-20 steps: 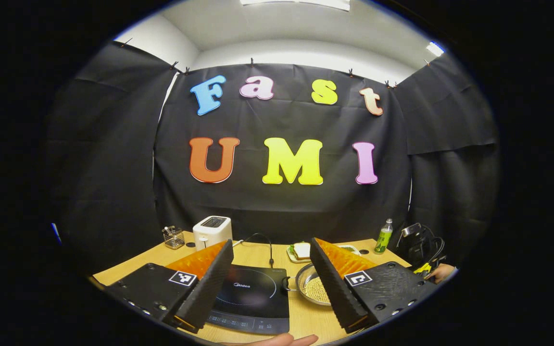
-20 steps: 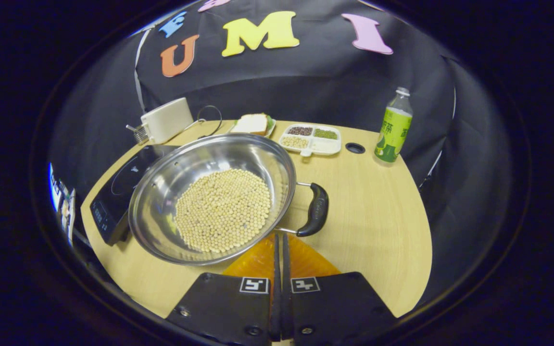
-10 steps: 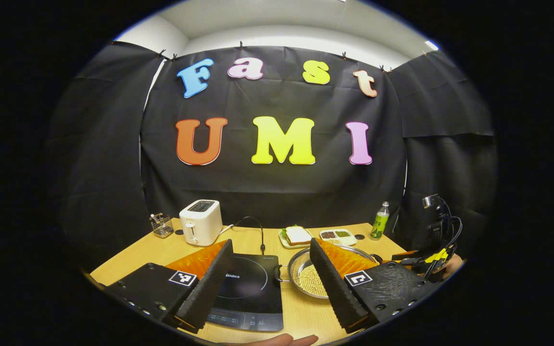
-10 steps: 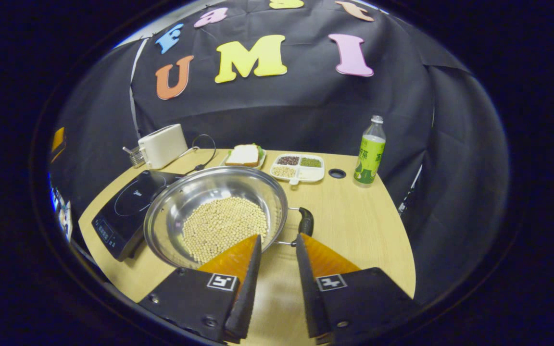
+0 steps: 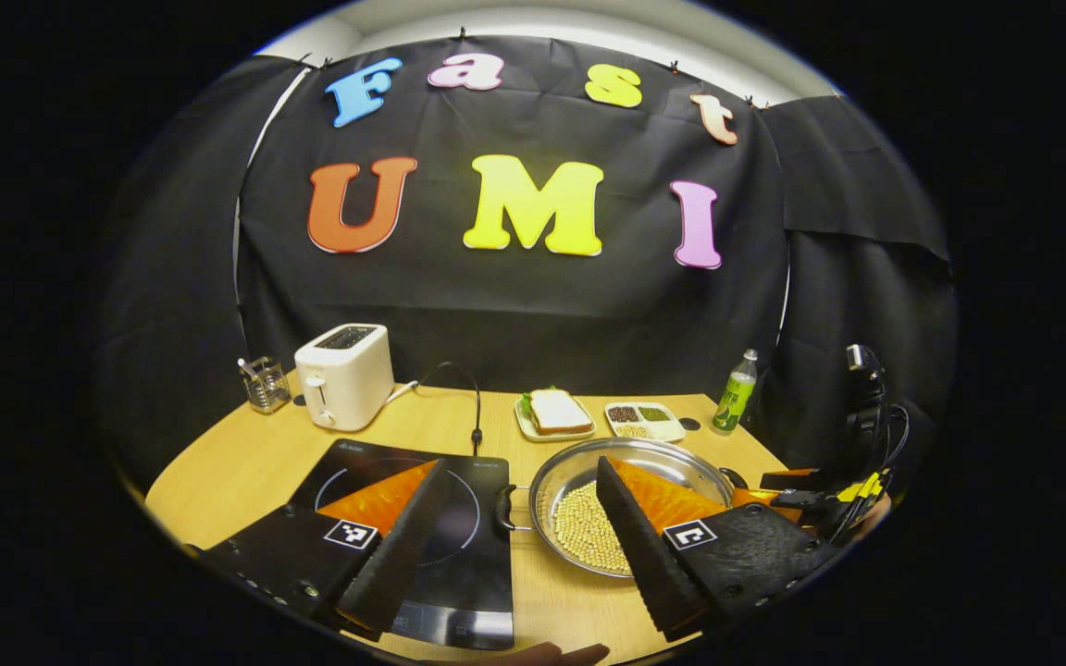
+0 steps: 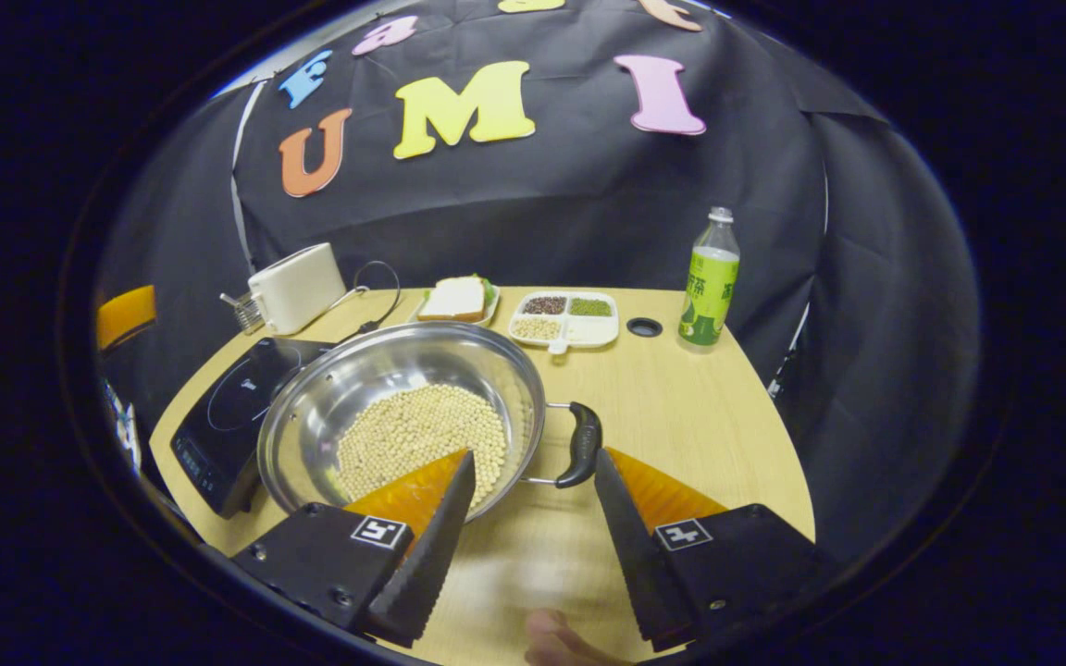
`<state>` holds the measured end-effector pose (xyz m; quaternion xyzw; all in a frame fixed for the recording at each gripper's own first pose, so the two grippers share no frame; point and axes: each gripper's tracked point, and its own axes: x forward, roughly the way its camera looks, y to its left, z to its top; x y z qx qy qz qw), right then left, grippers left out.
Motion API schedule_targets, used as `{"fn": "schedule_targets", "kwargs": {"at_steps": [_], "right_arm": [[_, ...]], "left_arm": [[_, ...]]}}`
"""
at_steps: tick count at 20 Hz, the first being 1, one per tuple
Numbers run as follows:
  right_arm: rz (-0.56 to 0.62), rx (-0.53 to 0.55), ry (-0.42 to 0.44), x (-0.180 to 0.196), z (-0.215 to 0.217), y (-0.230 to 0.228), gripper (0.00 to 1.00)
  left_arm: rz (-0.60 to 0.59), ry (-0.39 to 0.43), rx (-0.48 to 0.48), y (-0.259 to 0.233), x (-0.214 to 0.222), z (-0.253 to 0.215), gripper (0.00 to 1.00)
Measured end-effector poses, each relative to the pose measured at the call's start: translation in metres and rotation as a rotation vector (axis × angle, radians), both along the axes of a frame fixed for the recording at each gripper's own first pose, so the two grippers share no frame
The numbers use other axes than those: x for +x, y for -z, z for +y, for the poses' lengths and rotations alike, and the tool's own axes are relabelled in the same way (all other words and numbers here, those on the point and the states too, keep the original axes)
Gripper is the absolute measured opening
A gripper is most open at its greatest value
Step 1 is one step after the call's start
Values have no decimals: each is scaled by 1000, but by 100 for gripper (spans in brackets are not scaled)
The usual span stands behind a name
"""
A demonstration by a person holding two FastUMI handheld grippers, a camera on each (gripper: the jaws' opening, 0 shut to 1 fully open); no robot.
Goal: First push the handle of the pot to place it horizontally, then grasp the pot with both hands and set it on the induction cooktop.
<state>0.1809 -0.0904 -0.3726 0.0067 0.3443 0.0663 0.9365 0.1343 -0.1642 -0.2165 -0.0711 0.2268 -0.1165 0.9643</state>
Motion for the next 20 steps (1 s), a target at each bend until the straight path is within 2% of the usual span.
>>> {"fn": "schedule_targets", "kwargs": {"at_steps": [5, 11, 16, 20], "right_arm": [[-8, 2, 12, 16, -1, 10, 83], [-14, 10, 57, 29, -6, 17, 82], [16, 47, 101, 40, -8, 33, 82], [34, 90, 109, 43, -6, 39, 78]], "left_arm": [[117, 23, 38, 57, 23, -16, 96], [253, 45, 28, 116, 42, -27, 96], [312, 57, 44, 147, 54, -30, 96], [319, 78, 73, 158, 61, -34, 94]]}}
